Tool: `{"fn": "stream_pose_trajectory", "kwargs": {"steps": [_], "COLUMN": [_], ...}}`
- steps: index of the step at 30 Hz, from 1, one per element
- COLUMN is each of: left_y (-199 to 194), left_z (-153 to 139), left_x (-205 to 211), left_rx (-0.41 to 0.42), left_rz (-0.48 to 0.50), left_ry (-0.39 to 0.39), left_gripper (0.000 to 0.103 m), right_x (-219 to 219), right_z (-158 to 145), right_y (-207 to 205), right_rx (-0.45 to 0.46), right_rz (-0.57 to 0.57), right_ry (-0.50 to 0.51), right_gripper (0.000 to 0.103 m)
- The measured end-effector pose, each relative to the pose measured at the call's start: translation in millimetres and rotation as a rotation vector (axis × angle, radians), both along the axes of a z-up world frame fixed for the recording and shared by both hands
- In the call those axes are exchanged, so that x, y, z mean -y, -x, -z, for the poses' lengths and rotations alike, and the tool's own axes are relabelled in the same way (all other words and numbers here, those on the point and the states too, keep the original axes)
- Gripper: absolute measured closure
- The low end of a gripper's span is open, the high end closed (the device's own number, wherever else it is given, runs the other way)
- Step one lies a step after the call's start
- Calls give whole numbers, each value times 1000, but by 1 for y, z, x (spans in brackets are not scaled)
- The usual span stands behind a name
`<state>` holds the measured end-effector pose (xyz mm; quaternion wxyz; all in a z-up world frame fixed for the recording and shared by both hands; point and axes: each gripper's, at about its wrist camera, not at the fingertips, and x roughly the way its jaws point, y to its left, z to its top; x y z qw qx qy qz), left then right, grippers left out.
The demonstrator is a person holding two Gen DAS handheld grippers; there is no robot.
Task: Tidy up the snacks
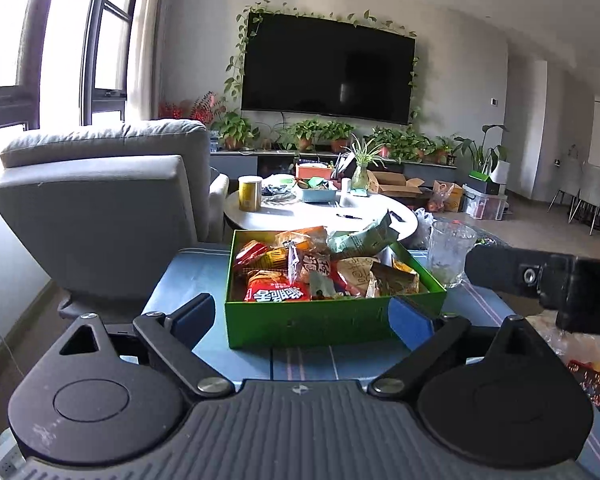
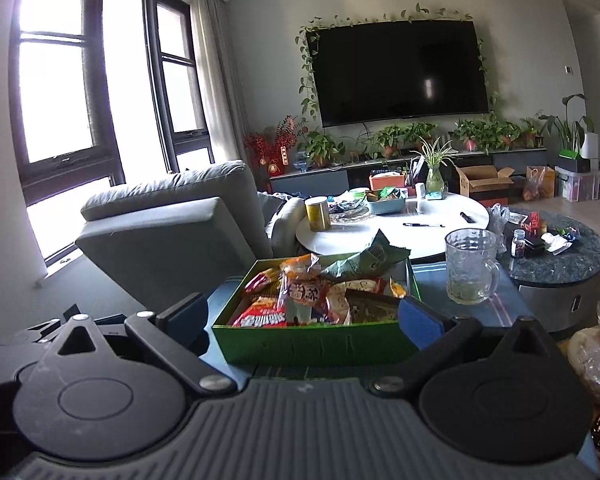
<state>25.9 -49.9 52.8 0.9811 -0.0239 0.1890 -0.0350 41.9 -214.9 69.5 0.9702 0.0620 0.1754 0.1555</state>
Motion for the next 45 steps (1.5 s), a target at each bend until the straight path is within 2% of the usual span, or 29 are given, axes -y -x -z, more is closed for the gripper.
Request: {"fn": "stream_pose_trajectory", "kwargs": {"steps": [3, 6, 15, 21, 29, 45], "left_y": [7, 15, 25, 24, 23, 24], "left_z": [2, 6, 10, 12, 15, 12], "left_x": [-1, -5, -12, -13, -3, -6], "left_rx": [-5, -16, -25, -31, -27, -20], "left_rz": [-34, -56, -34, -44, -35, -44], "left_ry": [-33, -34, -17, -8, -64, -47], "left_gripper": [10, 10, 10, 10, 10, 10], "right_x": [-1, -2, -18, -20, -19, -21], "right_z": [3, 3, 5, 10, 15, 14], "right_y": [6, 12, 25, 24, 22, 23], "right_rx": [-7, -10, 5, -17, -47, -53], "right_rz": [3, 11, -2, -15, -5, -6], "right_ry": [2, 3, 30, 33, 15, 12], "right_gripper": [25, 25, 25, 25, 25, 25]}}
